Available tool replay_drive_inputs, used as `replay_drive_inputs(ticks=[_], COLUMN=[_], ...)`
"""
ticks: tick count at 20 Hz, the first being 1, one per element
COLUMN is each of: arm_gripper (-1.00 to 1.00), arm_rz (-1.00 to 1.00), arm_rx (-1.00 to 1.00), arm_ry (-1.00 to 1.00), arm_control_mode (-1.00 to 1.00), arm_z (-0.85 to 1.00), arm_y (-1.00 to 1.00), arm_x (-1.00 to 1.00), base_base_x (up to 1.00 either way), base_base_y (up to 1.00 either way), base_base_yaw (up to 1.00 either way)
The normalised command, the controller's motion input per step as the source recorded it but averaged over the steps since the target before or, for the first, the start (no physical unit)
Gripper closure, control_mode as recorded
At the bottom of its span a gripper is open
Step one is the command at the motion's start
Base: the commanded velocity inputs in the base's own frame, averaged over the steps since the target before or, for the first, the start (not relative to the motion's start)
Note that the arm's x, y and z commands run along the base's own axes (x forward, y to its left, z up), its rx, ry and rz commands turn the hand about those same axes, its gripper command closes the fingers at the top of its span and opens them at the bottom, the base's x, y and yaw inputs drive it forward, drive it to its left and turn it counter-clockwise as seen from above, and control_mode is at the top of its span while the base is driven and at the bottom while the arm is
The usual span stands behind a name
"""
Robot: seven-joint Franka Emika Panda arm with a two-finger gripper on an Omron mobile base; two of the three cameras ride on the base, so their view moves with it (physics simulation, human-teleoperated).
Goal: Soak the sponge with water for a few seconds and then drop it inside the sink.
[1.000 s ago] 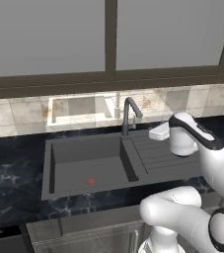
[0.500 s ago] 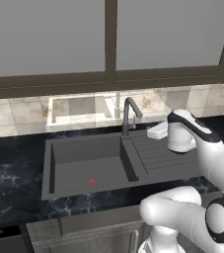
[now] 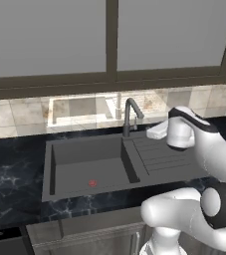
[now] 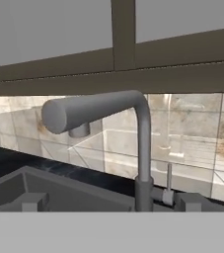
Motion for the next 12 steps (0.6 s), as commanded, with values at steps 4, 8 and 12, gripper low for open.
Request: replay_drive_inputs(ticks=[4, 8, 12], arm_gripper=[-1.00, -1.00, -1.00], arm_rz=[0.00, 0.00, 0.00], arm_rx=[0.00, 0.00, 0.00], arm_ry=[0.00, -0.01, -0.02], arm_control_mode=[-1.00, -1.00, -1.00], arm_z=[-0.02, 0.00, -0.04], arm_y=[0.00, 0.00, 0.00], arm_x=[0.16, 0.18, 0.16], base_base_x=[0.00, 0.00, 0.00], base_base_y=[0.00, 0.00, 0.00], base_base_yaw=[0.00, 0.00, 0.00])
